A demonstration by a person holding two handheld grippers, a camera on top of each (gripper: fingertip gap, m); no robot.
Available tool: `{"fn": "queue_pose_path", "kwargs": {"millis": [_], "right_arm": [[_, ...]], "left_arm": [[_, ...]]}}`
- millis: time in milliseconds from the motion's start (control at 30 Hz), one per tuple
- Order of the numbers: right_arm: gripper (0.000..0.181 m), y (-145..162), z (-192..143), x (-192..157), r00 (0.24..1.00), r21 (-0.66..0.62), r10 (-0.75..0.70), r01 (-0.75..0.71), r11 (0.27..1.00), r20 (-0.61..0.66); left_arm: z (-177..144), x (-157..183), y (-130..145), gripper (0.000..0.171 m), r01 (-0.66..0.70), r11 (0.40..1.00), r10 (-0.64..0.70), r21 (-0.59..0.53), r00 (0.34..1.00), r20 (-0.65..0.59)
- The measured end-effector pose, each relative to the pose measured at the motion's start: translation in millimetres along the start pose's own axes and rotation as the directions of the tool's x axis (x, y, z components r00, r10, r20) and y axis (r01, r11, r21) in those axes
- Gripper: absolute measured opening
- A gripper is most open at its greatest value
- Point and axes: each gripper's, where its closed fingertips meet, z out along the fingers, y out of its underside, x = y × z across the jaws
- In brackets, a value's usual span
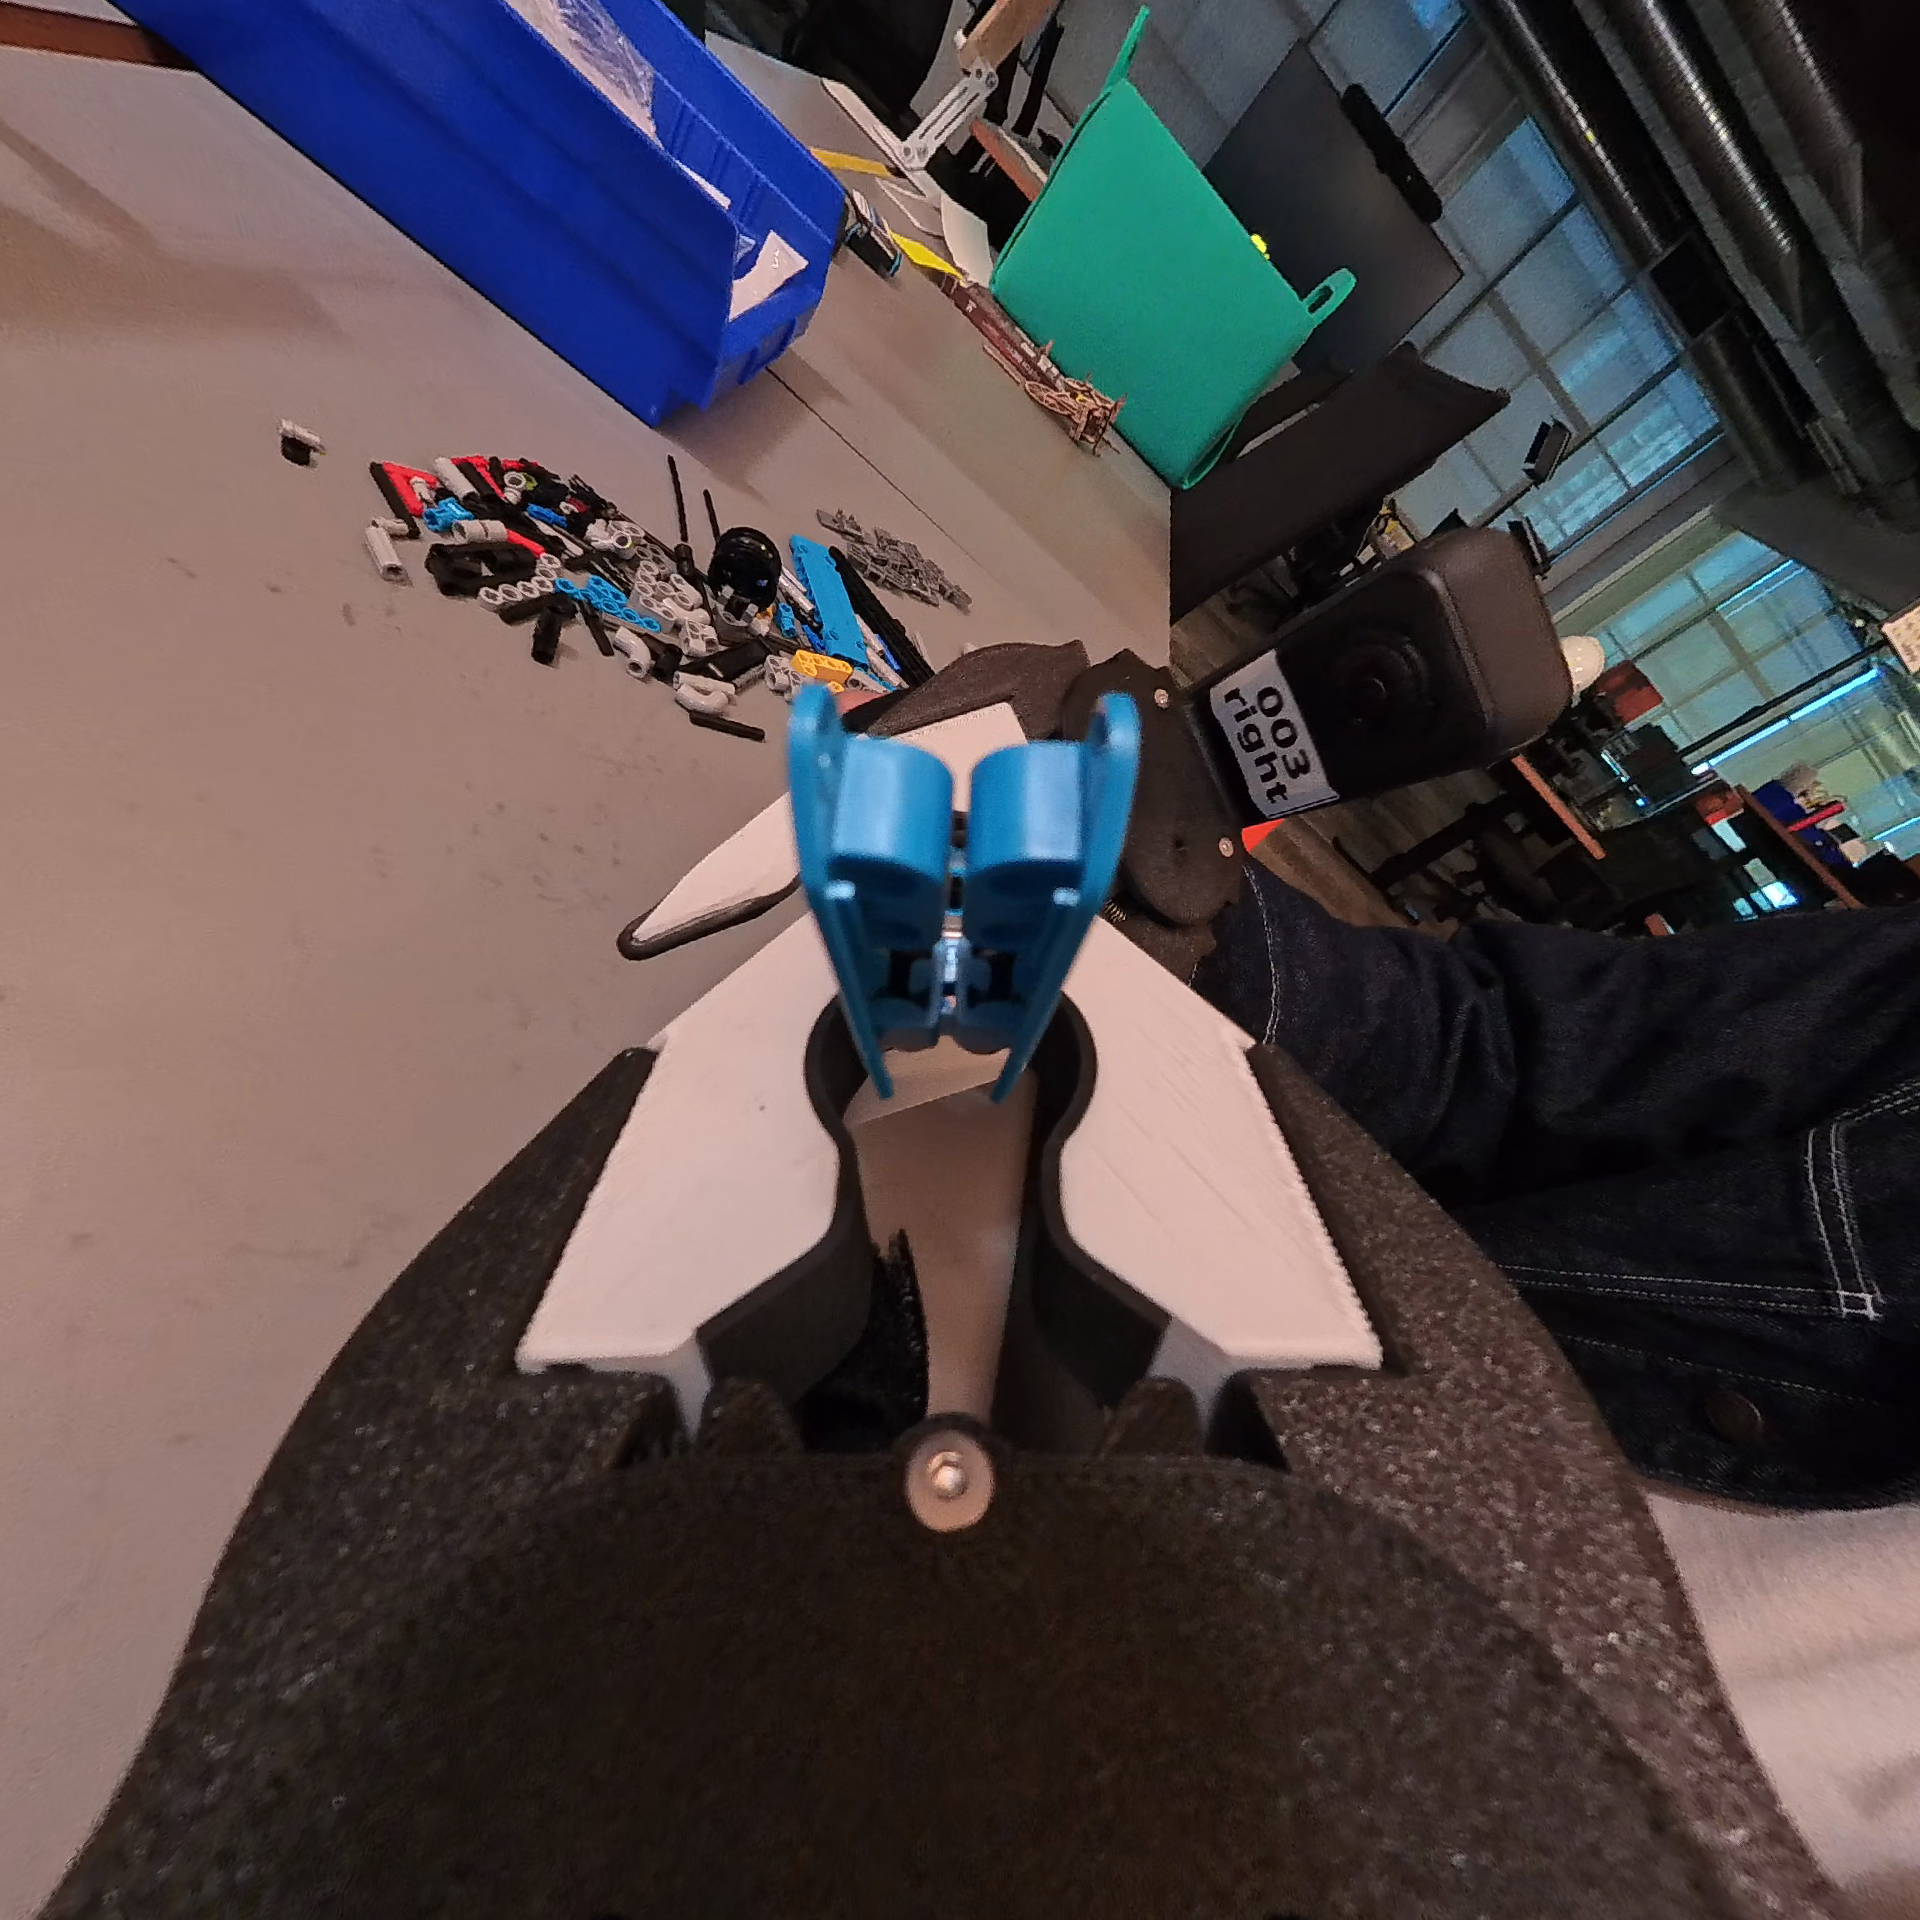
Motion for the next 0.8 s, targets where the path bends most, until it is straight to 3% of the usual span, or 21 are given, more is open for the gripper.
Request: {"fn": "queue_pose_path", "kwargs": {"millis": [133, 333, 433, 600, 700, 800], "right_arm": [[0.035, -2.2, -0.2, -2.5, 1.000, 0.006, 0.002, -0.002, 1.000, 0.011], [0.039, -0.7, -0.7, -16.5, 0.997, -0.011, -0.006, 0.007, 1.000, 0.081], [0.047, -1.0, -4.2, -20.2, 0.991, -0.019, 0.028, -0.026, 0.999, 0.132], [0.050, -27.9, -19.9, -11.6, 0.979, 0.056, 0.087, -0.099, 0.994, 0.185], [0.048, -61.4, -26.6, -12.9, 0.959, 0.138, 0.108, -0.148, 0.979, 0.260], [0.048, -85.3, -14.4, -20.9, 0.932, 0.128, 0.112, -0.165, 0.978, 0.345]], "left_arm": [[-2.1, 2.9, -0.4, 0.024, -0.029, 0.999, 0.029, 0.028, 1.000, -0.009], [-14.7, 5.7, 5.6, 0.024, 0.009, 0.982, -0.003, 0.188, 0.999, -0.033], [-23.6, -7.0, 9.4, 0.024, -0.036, 0.969, 0.025, 0.244, 0.999, 0.048], [-32.8, -28.2, 12.4, 0.024, -0.146, 0.957, 0.089, 0.250, 0.971, 0.223], [-38.4, -33.3, 11.8, 0.024, -0.224, 0.949, 0.149, 0.222, 0.939, 0.310], [-37.5, -43.9, 18.6, 0.024, -0.273, 0.950, 0.194, 0.151, 0.896, 0.401]]}}
